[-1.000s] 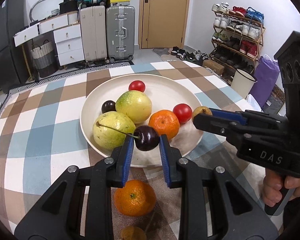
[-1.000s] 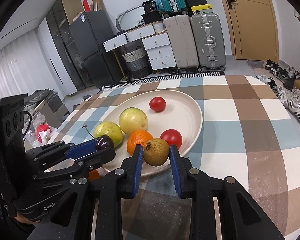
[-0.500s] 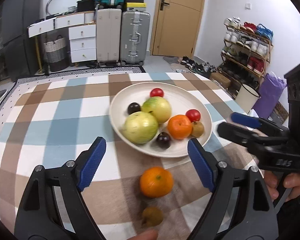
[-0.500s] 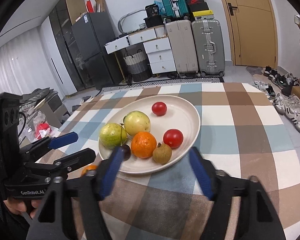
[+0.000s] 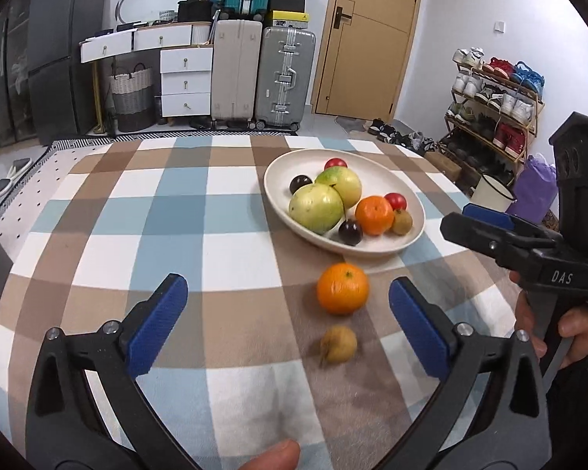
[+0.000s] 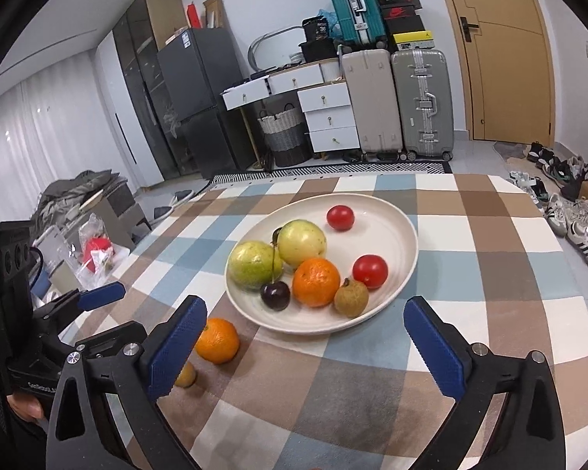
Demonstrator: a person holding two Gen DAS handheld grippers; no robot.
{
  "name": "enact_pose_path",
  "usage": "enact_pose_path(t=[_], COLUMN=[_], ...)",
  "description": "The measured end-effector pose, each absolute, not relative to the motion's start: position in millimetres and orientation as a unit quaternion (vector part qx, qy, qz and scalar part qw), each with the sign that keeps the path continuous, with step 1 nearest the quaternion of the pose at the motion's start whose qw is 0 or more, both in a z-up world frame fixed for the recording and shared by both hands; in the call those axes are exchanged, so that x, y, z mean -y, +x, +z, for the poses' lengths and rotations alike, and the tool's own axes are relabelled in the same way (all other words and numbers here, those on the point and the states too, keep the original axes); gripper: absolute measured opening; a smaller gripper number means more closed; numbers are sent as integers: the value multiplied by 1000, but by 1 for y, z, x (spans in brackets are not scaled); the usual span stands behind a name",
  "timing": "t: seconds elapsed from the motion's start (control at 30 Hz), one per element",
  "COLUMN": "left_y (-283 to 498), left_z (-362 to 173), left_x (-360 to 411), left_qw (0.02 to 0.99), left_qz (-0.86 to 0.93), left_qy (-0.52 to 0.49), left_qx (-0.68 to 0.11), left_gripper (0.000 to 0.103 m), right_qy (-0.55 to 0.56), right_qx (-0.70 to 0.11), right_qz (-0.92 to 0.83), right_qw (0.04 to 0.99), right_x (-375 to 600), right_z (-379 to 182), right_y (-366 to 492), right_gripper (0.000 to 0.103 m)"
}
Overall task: Organize fruits
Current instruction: 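Withdraw both grippers toward the last orange and small pear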
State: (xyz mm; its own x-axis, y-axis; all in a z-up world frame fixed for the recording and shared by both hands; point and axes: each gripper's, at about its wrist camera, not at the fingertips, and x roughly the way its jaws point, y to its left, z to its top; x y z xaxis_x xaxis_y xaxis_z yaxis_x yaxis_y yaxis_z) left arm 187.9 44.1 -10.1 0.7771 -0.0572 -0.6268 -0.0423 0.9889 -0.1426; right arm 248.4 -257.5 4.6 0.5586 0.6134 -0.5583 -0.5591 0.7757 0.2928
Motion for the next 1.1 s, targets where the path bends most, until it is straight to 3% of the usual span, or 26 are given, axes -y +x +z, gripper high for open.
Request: enact_pose_path(t=[0.6, 1.1], left_y=[185, 194], left_z=[-21, -45], left_x=[-43, -15], left_qw=[932, 907], left_qz=[8, -36], left_qy=[-49, -11], left_qx=[-360, -419], left_gripper=[103, 103], right_qy=[17, 12], right_qx=[-393, -398], right_qz=[348, 340], right_qw=[851, 852], right_x=[237, 236], right_z=[-20, -24], right_y=[237, 238], right_gripper=[102, 102])
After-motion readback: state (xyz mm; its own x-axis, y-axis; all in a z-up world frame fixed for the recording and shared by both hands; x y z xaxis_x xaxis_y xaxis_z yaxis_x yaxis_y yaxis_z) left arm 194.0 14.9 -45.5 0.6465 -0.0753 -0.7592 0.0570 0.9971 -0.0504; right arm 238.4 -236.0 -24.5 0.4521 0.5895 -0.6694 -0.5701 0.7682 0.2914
